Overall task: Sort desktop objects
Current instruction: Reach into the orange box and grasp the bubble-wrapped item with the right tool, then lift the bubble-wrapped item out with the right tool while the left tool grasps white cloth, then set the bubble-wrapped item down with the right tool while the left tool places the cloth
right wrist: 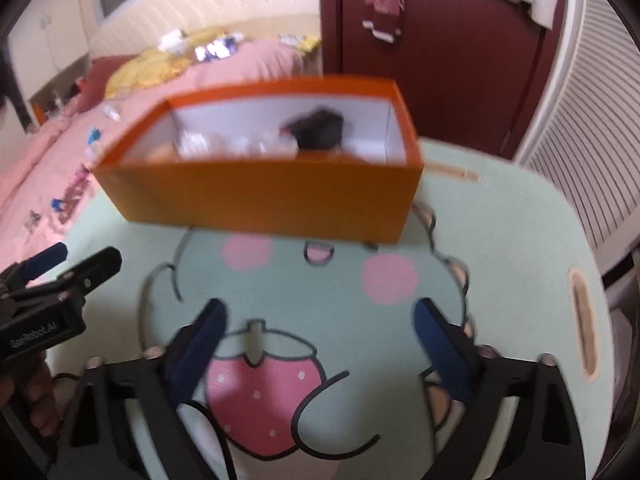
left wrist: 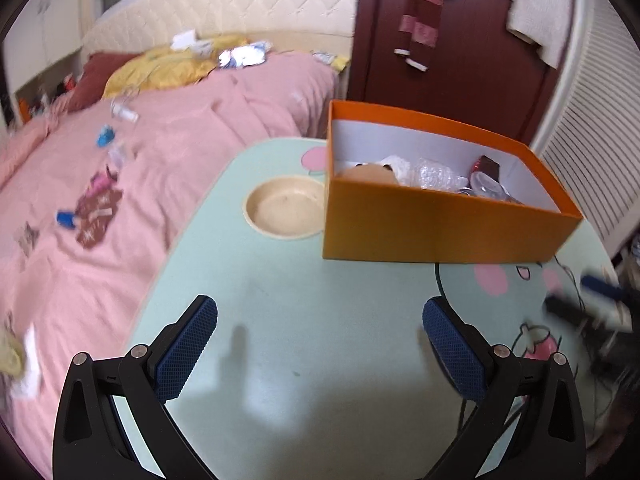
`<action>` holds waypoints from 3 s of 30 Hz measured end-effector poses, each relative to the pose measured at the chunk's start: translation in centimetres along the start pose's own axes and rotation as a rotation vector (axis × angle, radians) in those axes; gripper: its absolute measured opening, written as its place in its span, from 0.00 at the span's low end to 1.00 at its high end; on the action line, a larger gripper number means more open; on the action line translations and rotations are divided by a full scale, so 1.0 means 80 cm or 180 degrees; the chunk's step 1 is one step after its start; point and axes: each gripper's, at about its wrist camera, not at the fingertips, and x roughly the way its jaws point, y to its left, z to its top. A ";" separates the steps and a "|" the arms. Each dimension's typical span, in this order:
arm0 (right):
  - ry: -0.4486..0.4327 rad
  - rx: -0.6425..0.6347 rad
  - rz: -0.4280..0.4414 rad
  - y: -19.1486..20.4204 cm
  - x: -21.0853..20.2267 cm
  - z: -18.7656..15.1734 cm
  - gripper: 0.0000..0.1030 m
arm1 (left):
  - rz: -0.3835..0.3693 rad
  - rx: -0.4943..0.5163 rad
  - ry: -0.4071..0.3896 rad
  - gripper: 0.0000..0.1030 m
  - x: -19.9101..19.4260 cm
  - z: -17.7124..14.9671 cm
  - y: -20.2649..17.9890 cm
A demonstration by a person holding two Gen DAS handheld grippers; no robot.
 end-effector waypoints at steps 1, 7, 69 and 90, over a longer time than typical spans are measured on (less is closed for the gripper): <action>-0.0039 -0.0008 0.0126 0.000 -0.008 0.011 0.78 | 0.0003 0.0092 0.0009 1.00 -0.001 0.002 -0.001; 0.0084 -0.0325 0.0681 0.028 0.004 0.098 0.73 | -0.0279 0.0031 -0.0020 1.00 -0.011 0.008 0.008; -0.0059 -0.0007 0.1758 0.007 0.012 -0.016 0.37 | -0.0519 0.1085 0.0614 0.21 0.086 0.163 -0.074; 0.0036 0.0050 0.1041 0.015 0.030 -0.013 0.37 | -0.1192 0.0459 0.0373 0.21 -0.008 0.053 -0.037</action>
